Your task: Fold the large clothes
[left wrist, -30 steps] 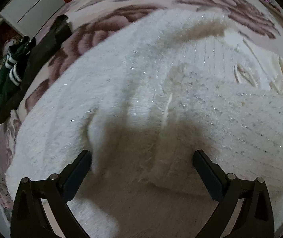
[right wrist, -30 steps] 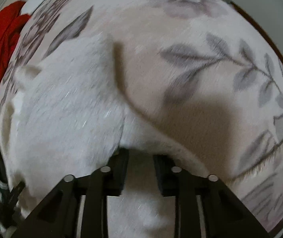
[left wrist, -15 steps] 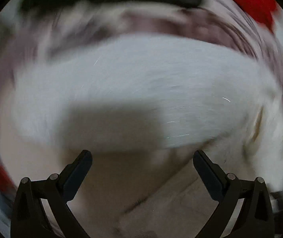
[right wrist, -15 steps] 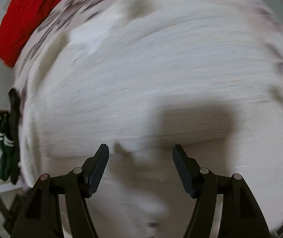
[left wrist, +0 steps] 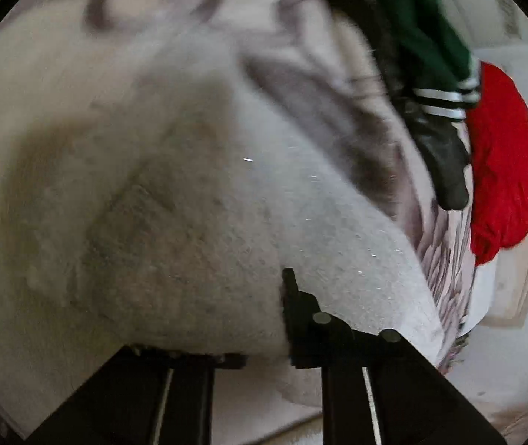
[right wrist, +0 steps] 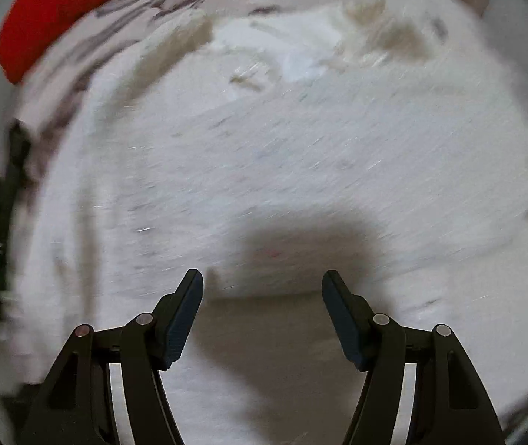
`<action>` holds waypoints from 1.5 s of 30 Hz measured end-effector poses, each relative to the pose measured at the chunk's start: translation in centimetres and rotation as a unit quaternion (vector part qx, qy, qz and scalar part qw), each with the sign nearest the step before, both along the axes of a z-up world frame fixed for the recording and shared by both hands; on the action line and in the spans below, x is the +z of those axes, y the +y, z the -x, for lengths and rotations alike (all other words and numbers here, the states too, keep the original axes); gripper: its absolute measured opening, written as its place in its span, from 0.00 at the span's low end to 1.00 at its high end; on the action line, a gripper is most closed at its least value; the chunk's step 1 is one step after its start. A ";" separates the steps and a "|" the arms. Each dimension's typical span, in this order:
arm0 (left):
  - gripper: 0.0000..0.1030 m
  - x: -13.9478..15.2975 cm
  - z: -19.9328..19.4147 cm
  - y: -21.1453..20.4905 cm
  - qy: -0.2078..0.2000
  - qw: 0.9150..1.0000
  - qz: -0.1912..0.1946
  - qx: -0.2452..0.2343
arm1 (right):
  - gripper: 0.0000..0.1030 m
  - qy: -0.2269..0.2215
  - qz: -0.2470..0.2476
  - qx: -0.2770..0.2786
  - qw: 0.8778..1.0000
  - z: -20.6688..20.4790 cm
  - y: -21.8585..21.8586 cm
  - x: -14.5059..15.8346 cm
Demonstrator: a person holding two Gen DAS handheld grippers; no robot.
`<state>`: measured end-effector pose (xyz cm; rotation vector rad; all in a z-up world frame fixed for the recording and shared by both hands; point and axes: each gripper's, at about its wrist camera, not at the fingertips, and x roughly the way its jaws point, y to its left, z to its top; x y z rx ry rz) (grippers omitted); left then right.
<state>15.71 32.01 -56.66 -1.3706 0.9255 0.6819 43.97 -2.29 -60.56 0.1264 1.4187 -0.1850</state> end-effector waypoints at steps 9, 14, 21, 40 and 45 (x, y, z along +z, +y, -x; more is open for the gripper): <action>0.09 9.3 -7.8 -4.4 -0.010 0.948 -0.258 -0.185 | 0.76 0.002 0.087 0.065 0.994 0.0 -1.6 0.4; 0.08 15.4 -12.9 -12.7 -0.060 0.879 -0.367 -0.297 | 0.76 -0.008 0.004 -0.004 1.000 0.7 -7.5 1.9; 0.08 19.6 -18.3 -28.1 -0.127 0.793 -0.411 -0.431 | 0.76 -0.011 -0.041 -0.082 0.996 3.7 -19.0 3.8; 0.83 11.4 -18.4 -55.3 -0.092 0.680 -0.335 -0.646 | 0.76 0.009 -0.185 -0.229 0.956 13.9 -41.5 0.5; 0.90 13.2 -17.8 -50.8 -0.078 0.703 -0.362 -0.607 | 0.76 -0.031 -0.264 -0.246 0.932 13.5 -42.4 2.5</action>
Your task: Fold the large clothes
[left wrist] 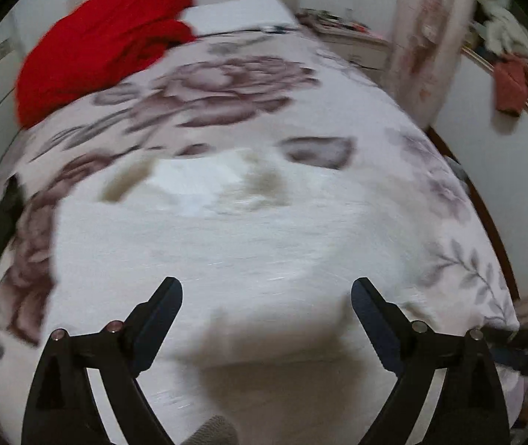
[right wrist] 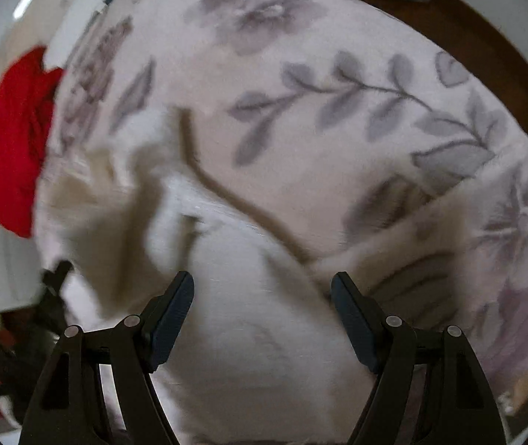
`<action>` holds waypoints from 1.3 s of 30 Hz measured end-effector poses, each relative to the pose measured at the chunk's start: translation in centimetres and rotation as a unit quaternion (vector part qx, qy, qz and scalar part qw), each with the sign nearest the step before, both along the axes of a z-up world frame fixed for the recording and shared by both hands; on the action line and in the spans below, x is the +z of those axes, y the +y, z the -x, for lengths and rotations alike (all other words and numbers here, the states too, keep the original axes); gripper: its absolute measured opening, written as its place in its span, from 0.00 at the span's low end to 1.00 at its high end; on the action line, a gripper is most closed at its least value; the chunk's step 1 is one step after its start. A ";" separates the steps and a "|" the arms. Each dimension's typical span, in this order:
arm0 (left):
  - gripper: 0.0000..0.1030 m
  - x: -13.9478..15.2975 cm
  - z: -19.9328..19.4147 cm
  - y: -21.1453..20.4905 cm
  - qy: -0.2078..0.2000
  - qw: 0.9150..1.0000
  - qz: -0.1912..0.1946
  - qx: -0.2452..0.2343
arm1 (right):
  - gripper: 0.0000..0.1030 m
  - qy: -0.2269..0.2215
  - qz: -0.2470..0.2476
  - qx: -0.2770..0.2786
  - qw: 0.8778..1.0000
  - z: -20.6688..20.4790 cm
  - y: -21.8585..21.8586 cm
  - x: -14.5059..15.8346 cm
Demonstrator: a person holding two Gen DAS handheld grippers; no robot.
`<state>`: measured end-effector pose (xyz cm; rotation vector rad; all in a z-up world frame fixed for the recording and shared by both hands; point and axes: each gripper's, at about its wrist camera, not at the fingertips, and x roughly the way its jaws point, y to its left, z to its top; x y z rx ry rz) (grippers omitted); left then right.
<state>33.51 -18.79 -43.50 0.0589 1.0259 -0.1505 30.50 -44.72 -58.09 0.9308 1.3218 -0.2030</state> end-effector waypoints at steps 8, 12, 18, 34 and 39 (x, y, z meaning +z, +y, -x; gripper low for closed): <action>0.90 -4.1 -0.8 13.8 0.073 0.985 -0.064 0.142 | 0.81 -0.036 -0.046 0.036 0.998 -8.2 4.6 -0.8; 0.90 -5.6 -2.6 17.8 0.093 0.977 -0.067 0.181 | 0.51 0.012 -0.077 0.081 0.994 -11.7 7.9 -3.8; 0.90 -4.1 -7.8 18.0 0.087 0.983 -0.041 0.155 | 0.06 -0.057 0.113 0.141 0.982 -15.1 9.9 1.8; 0.40 -13.0 -21.6 9.5 0.180 0.977 -0.110 -0.004 | 0.58 0.006 0.039 0.203 0.978 -25.9 14.3 -1.5; 0.00 -12.1 -20.3 8.9 0.131 0.985 -0.113 -0.022 | 0.58 0.079 0.085 0.296 0.948 -30.2 19.0 -6.3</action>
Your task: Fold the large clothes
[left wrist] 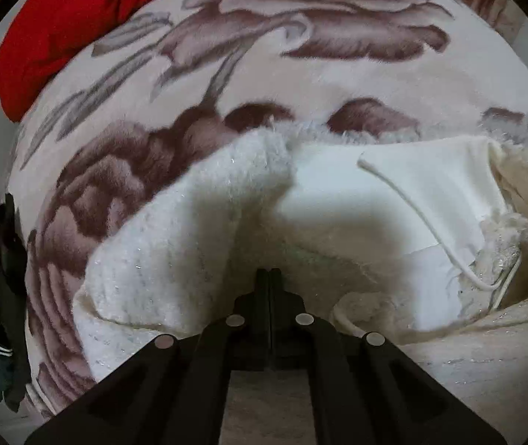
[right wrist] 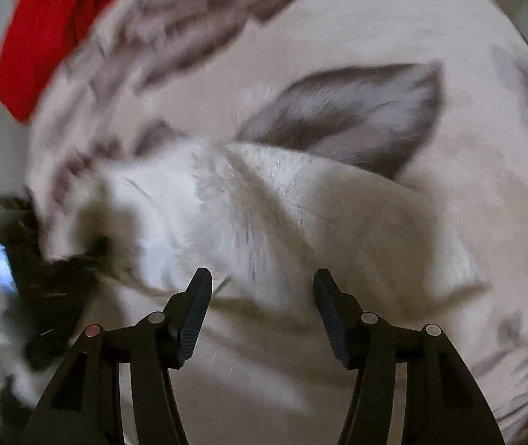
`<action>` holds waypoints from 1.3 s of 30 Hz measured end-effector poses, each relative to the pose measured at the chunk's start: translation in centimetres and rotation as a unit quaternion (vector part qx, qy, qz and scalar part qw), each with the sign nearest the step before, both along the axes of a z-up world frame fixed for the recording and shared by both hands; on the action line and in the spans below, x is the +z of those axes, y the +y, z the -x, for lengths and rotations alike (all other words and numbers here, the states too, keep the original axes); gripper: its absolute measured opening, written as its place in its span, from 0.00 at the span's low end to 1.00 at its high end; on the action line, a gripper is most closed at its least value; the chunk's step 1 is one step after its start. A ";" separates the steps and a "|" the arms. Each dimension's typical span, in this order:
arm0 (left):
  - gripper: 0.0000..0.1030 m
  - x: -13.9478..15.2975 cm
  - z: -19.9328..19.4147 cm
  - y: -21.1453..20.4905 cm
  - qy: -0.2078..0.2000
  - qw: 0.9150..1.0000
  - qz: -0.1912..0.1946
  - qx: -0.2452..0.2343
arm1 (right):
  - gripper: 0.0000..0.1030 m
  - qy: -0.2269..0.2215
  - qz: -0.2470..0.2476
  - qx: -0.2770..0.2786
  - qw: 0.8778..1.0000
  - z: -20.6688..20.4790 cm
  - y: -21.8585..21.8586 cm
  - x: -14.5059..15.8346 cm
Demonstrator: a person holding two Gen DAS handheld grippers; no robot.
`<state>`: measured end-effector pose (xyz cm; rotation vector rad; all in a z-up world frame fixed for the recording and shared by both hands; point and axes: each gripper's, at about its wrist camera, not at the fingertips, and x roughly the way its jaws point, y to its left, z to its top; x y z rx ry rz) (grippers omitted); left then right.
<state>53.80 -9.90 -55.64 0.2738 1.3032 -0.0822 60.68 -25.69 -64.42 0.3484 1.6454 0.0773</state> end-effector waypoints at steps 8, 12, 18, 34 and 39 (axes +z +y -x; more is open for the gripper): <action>0.00 4.2 -2.4 0.1 -0.060 0.997 0.043 0.017 | 0.07 -0.054 0.005 -0.049 0.997 0.0 -1.2 2.2; 0.00 5.2 -5.3 1.0 -0.057 0.996 0.049 0.038 | 0.07 -0.091 0.010 -0.076 0.993 -2.2 -3.1 4.6; 0.08 5.4 -5.1 3.8 -0.068 0.993 0.003 0.098 | 0.30 -0.011 -0.002 -0.031 0.999 -3.9 -2.6 3.4; 1.00 2.7 0.1 6.8 -0.088 0.982 -0.101 0.132 | 0.36 0.038 -0.228 -0.008 0.973 -5.2 11.7 -4.9; 1.00 3.4 0.1 7.4 -0.099 0.982 -0.093 0.133 | 0.11 -0.037 -0.160 0.013 0.986 -5.4 12.9 -1.4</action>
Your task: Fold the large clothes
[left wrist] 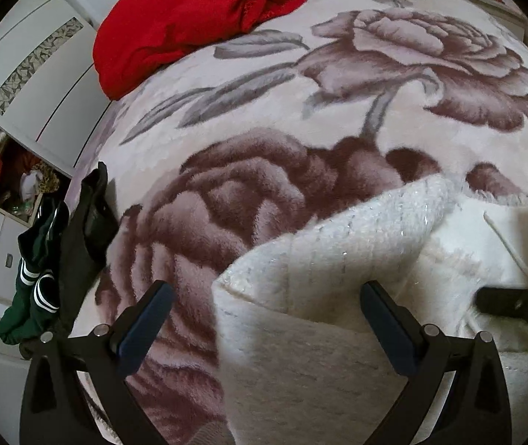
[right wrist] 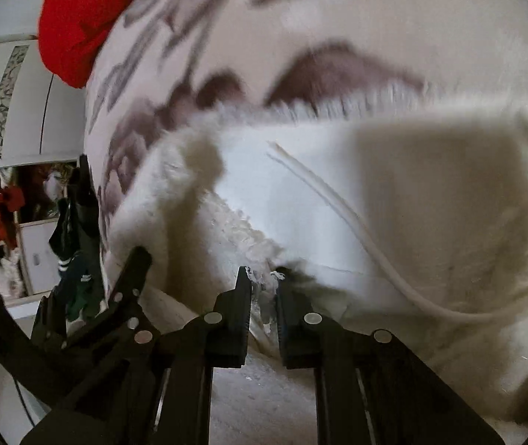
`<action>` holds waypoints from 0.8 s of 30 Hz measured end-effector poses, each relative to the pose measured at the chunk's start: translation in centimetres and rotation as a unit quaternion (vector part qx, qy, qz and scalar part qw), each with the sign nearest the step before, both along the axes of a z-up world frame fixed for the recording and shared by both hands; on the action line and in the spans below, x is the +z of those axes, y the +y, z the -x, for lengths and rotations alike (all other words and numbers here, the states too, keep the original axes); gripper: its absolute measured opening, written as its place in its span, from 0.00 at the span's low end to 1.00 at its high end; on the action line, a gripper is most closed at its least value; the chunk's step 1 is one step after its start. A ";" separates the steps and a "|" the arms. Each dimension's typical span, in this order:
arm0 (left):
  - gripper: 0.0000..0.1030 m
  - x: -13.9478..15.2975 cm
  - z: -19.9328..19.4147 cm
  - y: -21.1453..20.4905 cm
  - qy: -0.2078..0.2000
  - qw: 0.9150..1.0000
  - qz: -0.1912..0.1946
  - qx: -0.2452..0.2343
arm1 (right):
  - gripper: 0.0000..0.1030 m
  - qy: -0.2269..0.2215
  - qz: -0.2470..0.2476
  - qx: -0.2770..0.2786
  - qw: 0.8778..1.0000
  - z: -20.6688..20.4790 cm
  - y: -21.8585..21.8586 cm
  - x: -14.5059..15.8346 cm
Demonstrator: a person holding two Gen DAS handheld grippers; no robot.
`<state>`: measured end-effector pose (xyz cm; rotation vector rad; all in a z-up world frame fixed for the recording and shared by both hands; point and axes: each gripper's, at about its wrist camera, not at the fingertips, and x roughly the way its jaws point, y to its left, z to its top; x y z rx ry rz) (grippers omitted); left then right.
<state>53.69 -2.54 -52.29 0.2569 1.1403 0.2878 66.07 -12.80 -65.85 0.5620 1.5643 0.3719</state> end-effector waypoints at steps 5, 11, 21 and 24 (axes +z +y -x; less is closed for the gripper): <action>1.00 1.9 -0.6 0.4 -0.015 1.000 0.019 -0.005 | 0.10 -0.033 0.040 -0.027 0.998 -2.9 -2.1 2.8; 1.00 2.4 -1.3 -0.7 -0.005 0.999 0.025 -0.026 | 0.36 0.054 0.038 0.040 0.997 -4.4 -3.5 2.0; 1.00 3.3 8.4 -0.9 0.072 0.992 0.098 -0.029 | 0.53 0.049 -0.012 -0.098 0.994 12.5 -15.6 9.6; 1.00 2.3 14.6 0.2 0.125 0.988 0.092 -0.015 | 0.53 0.116 -0.053 -0.099 0.987 19.9 -12.6 7.5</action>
